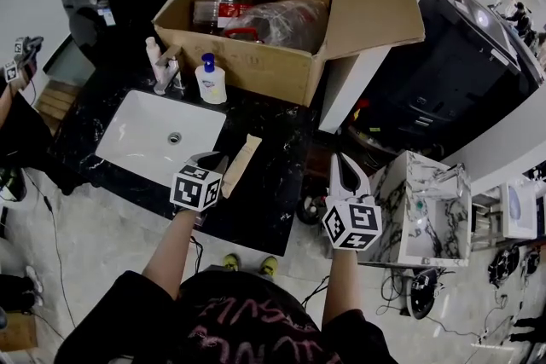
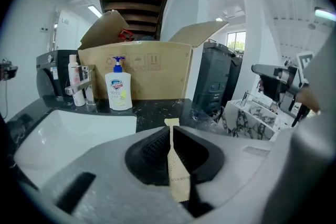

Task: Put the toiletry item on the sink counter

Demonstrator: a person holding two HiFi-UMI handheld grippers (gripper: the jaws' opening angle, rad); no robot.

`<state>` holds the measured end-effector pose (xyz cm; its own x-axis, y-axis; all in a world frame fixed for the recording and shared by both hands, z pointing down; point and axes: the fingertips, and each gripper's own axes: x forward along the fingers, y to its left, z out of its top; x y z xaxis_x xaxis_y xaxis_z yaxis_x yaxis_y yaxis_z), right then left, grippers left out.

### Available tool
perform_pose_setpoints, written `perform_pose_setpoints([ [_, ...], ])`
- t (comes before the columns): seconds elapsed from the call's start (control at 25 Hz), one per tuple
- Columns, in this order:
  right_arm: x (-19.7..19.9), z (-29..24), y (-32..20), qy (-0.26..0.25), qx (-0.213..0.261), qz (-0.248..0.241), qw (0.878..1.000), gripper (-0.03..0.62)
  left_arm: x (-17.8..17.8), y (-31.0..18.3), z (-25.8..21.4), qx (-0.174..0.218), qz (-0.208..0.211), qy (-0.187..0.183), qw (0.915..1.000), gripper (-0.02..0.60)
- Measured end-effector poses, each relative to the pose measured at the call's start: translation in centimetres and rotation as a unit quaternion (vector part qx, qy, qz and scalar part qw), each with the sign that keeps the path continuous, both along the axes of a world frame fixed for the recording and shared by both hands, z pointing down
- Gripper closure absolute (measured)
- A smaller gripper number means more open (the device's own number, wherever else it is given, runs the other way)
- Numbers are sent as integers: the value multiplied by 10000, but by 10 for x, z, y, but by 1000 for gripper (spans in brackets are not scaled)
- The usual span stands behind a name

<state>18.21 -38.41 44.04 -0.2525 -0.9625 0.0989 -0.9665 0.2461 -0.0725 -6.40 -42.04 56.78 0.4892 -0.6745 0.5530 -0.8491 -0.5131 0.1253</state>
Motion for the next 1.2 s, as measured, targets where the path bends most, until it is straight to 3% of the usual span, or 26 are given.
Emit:
perform_pose_setpoints([
  [0.56, -9, -10, 1, 44, 105, -73, 9999, 582, -10, -6, -64, 703, -74, 243, 9972, 584],
  [1.2, -10, -20, 11, 87, 204, -28, 9997, 582, -5, 2, -141, 1693, 193, 363, 9847, 584],
])
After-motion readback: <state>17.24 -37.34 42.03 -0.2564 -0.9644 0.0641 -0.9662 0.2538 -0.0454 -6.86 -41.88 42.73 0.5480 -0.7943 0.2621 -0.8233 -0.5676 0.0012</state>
